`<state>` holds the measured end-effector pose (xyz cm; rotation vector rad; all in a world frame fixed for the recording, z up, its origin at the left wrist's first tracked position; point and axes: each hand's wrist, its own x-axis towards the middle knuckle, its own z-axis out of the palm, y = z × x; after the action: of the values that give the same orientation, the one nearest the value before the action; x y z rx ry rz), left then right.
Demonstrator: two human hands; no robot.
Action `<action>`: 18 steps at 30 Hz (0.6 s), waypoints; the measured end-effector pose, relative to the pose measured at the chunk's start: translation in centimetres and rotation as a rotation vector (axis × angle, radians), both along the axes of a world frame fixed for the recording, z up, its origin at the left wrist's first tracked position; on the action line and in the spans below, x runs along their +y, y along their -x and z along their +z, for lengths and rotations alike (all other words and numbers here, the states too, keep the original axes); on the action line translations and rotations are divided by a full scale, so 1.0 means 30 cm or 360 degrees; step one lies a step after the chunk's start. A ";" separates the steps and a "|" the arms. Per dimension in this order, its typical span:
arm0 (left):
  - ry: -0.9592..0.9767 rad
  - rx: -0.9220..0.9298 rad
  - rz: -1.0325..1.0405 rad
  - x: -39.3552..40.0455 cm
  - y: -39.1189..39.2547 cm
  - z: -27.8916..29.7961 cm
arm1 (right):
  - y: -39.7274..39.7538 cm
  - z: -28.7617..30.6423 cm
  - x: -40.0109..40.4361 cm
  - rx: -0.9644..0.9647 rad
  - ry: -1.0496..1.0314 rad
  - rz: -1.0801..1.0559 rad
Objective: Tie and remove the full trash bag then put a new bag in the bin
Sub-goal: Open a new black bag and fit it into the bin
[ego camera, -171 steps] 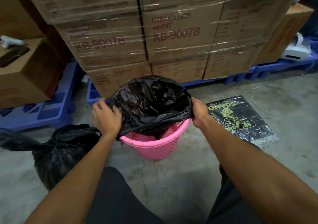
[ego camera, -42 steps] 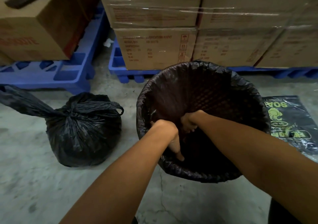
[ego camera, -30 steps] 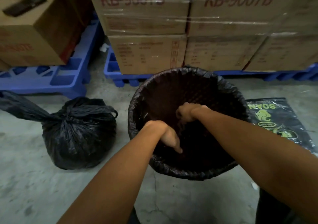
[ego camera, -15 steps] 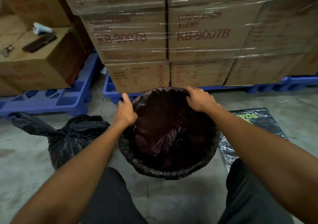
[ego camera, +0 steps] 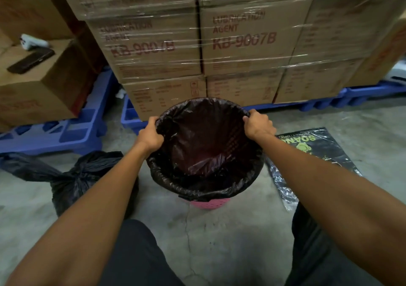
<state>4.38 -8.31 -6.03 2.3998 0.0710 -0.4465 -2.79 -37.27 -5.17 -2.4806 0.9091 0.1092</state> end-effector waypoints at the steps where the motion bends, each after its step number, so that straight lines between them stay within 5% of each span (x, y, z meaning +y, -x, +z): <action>1: 0.0140 0.0041 0.0010 0.003 0.005 -0.012 | 0.009 0.001 -0.015 -0.0018 -0.0005 -0.0009; 5: 0.0505 0.0037 0.0121 -0.030 0.024 -0.043 | 0.014 -0.030 -0.113 -0.0074 -0.0528 0.0093; 7: 0.0532 -0.0021 0.0160 -0.051 0.007 -0.066 | -0.007 -0.073 -0.158 -0.0113 -0.0936 -0.0078; 10: 0.0525 -0.0090 0.0153 -0.051 -0.021 -0.090 | -0.024 -0.082 -0.167 -0.0188 -0.1112 -0.0188; 15: 0.0419 -0.0113 0.0175 -0.051 -0.009 -0.110 | -0.004 -0.097 -0.154 -0.0226 -0.0977 -0.0159; 18: 0.0236 -0.0294 0.0233 -0.050 0.024 -0.088 | 0.002 -0.067 -0.127 -0.0112 -0.0475 0.0017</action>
<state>3.66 -9.80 -8.68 2.2602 0.1255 -0.1553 -2.84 -41.09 -7.19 -2.1991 0.7880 0.1483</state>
